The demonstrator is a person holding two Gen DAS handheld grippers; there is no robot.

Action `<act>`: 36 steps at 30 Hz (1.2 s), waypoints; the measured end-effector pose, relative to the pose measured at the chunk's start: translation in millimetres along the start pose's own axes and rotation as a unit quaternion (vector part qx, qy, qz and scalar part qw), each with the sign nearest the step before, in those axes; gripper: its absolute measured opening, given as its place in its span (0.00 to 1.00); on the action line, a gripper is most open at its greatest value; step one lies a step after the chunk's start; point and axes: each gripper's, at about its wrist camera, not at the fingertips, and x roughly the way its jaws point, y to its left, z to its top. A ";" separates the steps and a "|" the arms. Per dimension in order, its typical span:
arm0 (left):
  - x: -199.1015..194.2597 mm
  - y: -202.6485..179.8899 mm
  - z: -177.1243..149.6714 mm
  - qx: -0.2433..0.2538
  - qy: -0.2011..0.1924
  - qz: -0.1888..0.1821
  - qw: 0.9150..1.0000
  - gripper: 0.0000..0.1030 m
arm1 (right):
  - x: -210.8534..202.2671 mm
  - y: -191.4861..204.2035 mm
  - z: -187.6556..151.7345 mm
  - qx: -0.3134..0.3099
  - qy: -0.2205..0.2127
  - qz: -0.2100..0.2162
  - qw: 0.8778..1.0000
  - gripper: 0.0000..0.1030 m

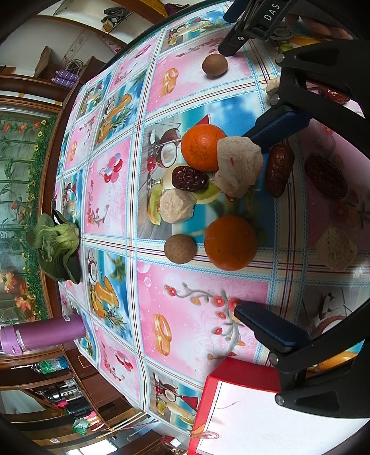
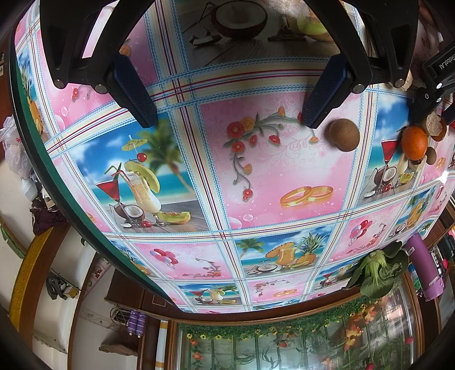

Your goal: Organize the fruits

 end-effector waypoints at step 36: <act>-28.3 26.0 9.1 0.138 0.012 -0.045 0.989 0.69 | 9.7 102.4 44.3 -0.040 0.155 0.348 0.924 0.56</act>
